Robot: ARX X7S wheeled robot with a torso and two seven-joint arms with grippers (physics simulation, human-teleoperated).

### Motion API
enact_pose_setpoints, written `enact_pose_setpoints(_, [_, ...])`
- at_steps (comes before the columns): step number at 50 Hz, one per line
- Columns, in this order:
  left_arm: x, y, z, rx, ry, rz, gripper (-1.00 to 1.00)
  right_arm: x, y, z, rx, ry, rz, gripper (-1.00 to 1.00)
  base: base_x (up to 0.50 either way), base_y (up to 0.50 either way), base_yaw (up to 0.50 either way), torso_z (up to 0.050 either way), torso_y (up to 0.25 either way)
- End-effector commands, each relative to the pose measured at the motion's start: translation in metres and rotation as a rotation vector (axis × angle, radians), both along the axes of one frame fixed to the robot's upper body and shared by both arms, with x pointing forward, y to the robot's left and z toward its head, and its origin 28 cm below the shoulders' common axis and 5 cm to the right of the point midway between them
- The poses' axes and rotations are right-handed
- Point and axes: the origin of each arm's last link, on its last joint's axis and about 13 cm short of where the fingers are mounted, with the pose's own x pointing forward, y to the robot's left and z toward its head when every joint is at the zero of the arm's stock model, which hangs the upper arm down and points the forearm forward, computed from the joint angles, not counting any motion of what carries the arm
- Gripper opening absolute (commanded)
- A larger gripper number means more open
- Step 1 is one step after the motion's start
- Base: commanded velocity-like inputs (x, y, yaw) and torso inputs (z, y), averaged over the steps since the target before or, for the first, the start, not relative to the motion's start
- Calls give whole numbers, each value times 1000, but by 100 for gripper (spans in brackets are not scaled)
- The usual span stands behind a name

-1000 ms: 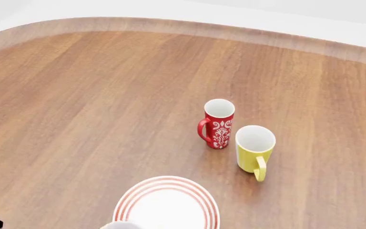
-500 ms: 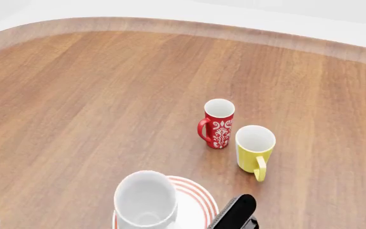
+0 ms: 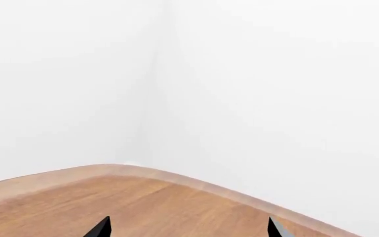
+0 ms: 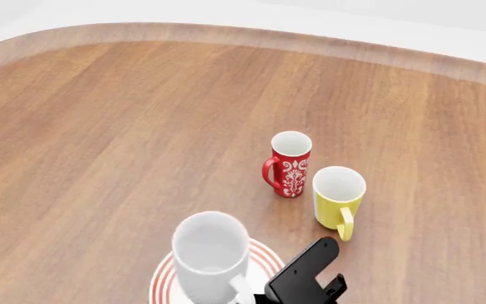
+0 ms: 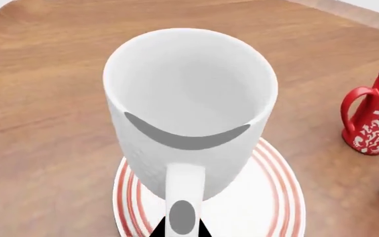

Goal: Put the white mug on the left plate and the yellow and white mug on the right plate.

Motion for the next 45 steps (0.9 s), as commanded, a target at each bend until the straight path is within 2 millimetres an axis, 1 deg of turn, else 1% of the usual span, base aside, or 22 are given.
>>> enact_pose_setpoints(1, [0,0,0,0,0,-1,100,10,1,-3,-3,17,-37,-100,0,0,0,0,0])
enact_pose_setpoints(19, [0,0,2,0,-4,0,100,22,8,-8,-15,53,-25,-100,0,0,0,0,1])
enact_pose_setpoints(33, [-3,0,3,-3,-10,2,100,33,11,-13,-34,93,-54,-100,0,0,0,0,0])
enact_pose_setpoints(45, [-4,0,3,-6,-12,1,100,38,14,-17,-42,112,-56,-100,0,0,0,0,0])
